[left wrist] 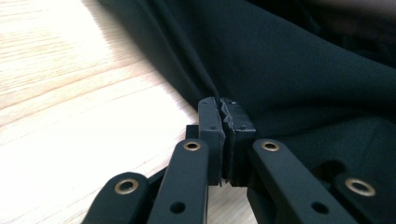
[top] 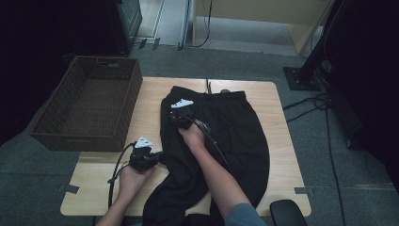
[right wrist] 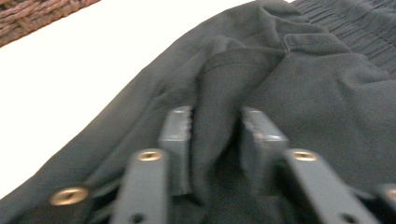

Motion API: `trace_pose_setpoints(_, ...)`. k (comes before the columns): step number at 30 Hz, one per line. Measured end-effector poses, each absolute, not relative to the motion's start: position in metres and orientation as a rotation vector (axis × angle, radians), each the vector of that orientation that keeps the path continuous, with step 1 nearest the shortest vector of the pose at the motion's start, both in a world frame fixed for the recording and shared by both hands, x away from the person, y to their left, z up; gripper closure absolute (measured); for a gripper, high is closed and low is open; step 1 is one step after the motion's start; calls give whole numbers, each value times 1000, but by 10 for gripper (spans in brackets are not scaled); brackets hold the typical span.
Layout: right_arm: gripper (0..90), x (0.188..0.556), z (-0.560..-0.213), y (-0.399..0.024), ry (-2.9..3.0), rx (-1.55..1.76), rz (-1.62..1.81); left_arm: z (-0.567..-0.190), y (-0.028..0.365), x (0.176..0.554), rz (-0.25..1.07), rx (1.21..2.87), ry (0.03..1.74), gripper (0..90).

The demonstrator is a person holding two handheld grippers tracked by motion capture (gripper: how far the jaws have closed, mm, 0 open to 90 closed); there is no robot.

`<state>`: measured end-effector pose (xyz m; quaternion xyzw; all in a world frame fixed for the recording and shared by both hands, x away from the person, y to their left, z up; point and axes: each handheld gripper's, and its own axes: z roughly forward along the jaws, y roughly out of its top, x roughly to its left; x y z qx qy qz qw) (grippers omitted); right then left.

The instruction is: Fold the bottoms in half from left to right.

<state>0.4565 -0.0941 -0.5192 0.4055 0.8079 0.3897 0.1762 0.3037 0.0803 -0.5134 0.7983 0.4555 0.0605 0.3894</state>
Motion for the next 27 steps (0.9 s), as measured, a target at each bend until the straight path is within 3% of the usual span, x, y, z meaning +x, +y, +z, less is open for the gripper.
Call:
trace_pose_setpoints(3, 837, 454, -519, -93, 2292, 1145, 1109, -514, 78, 304, 123, 2019, 1163, 888)
trace_pose_setpoints(9, 871, 458, -512, -83, 2312, 1256, 1113, -501, 88, 305, 63, 1942, 1172, 894)
trace_pose_setpoints(15, 873, 458, -480, -58, 2299, 1216, 1230, -460, 106, 295, 147, 1891, 1116, 896)
trace_pose_setpoints(19, 874, 455, -437, -45, 2261, 1189, 1381, -416, 111, 286, 243, 1820, 1049, 895)
trace_pose_setpoints(23, 872, 451, -397, -60, 2178, 1163, 1555, -388, 87, 287, 292, 1824, 958, 894)
trace_pose_setpoints(27, 870, 455, -387, -104, 2136, 1170, 1548, -390, 45, 300, 268, 1861, 904, 893)
